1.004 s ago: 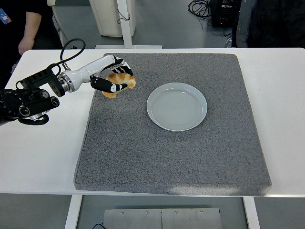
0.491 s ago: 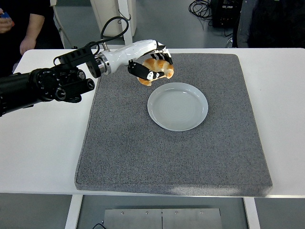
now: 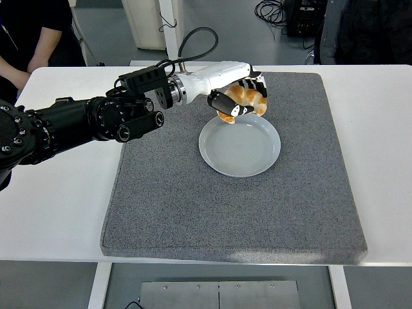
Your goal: Place the bread on the plate
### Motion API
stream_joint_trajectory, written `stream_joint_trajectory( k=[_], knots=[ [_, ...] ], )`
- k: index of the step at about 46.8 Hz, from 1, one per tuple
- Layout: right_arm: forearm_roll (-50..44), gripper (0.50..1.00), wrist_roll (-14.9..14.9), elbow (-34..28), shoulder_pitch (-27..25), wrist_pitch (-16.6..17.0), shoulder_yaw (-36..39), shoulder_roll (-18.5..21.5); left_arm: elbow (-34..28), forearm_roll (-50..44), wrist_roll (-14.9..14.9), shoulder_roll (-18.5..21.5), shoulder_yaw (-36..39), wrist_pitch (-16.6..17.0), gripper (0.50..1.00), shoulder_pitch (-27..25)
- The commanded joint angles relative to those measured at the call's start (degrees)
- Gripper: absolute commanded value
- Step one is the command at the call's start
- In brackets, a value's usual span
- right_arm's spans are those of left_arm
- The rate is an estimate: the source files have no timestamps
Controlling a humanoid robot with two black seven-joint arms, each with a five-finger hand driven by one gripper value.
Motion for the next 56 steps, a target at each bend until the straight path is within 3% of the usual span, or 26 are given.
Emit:
stream_joint_trajectory(
  k=[1, 10, 28, 44, 56],
  knots=[
    [-0.09, 1.0, 0.0, -0.03, 0.0, 0.0, 0.0, 0.0, -0.08, 0.14, -0.01, 0.0, 0.7, 0.9, 0.5, 1.32],
    [0.0, 1.0, 0.0, 0.06, 0.0, 0.0, 0.0, 0.0, -0.08, 2.78, -0.01, 0.0, 0.62, 2.75, 0.5, 4.31],
    [0.0, 1.0, 0.0, 0.06, 0.0, 0.0, 0.0, 0.0, -0.08, 2.86, -0.01, 0.0, 0.44, 2.93, 0.5, 5.28],
    [0.0, 1.0, 0.0, -0.03, 0.0, 0.0, 0.0, 0.0, -0.08, 2.95, -0.01, 0.0, 0.62, 2.49, 0.5, 0.8],
    [0.0, 1.0, 0.0, -0.03, 0.0, 0.0, 0.0, 0.0, 0.62, 3.04, -0.01, 0.0, 0.79, 2.84, 0.5, 5.36]
  ],
)
